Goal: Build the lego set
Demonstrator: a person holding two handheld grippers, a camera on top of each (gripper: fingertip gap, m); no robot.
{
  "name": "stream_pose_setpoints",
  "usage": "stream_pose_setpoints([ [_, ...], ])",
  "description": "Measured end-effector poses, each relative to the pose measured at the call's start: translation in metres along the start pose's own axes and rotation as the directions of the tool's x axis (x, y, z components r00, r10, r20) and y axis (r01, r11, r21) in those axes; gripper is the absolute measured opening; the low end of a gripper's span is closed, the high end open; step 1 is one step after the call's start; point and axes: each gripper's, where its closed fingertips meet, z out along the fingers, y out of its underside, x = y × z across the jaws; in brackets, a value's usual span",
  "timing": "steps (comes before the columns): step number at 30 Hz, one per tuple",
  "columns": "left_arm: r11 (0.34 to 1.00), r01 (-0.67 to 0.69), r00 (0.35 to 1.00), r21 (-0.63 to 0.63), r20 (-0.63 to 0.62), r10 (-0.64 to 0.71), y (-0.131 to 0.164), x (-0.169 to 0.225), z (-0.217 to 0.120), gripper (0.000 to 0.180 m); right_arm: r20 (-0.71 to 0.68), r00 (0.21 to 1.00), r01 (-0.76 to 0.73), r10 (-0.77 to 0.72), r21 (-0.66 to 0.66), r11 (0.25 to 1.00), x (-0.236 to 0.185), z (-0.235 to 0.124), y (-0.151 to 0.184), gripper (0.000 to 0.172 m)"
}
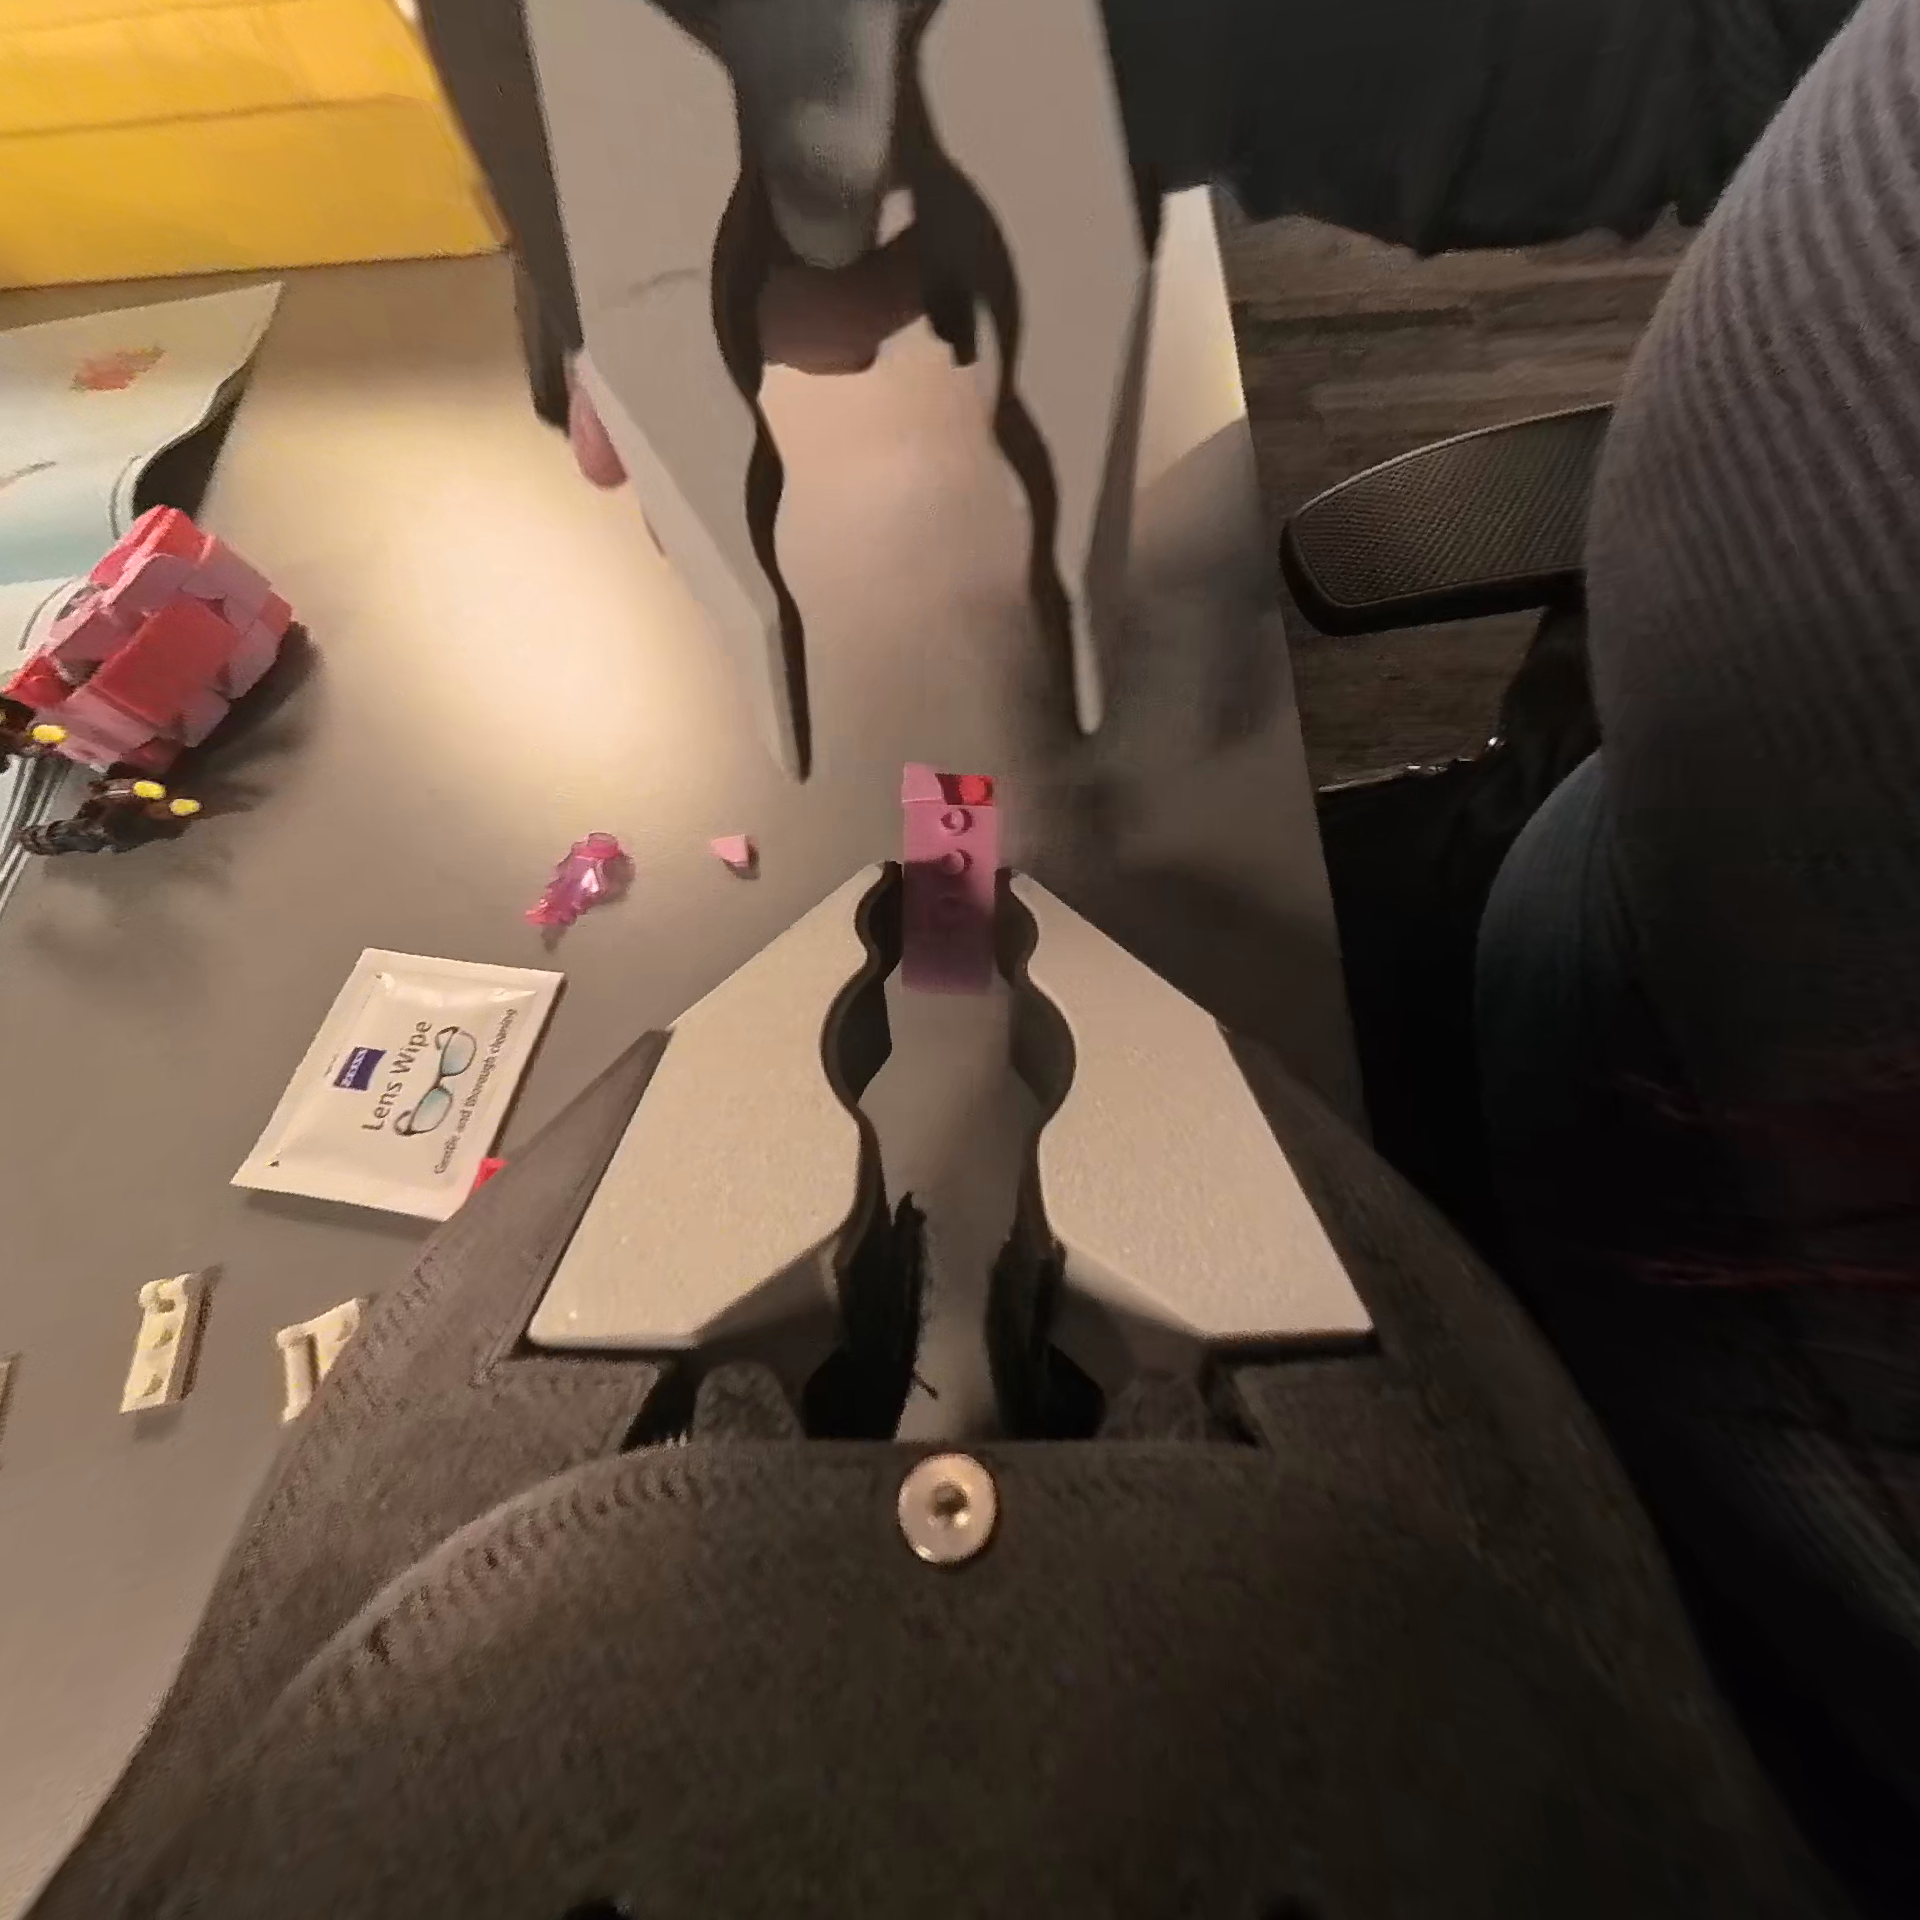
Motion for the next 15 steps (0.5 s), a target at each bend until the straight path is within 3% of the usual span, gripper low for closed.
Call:
stream_pose_setpoints([
  [3,0.999,0.032,0.999,0.007,0.026,-0.032,0.0,-0.007,-0.002,0.016,-0.242,0.955,0.169,-0.172,-0.037,0.985,0.012,0.001,0.001,0.062],
  [6,0.997,0.07,0.996,0.017,0.057,-0.071,-0.001,-0.016,-0.004,0.016,-0.478,0.778,0.386,-0.408,-0.15,0.91,0.02,-0.002,-0.002,0.061],
  [10,0.989,0.14,0.986,0.05,0.08,-0.143,-0.005,-0.027,-0.006,0.016,-0.544,0.557,0.472,-0.627,-0.414,0.779,0.031,0.0,0.01,0.057],
  [15,0.984,0.169,0.981,0.051,0.083,-0.173,-0.005,-0.03,-0.006,0.016,-0.567,0.479,0.445,-0.67,-0.501,0.742,0.044,0.0,0.014,0.045],
])
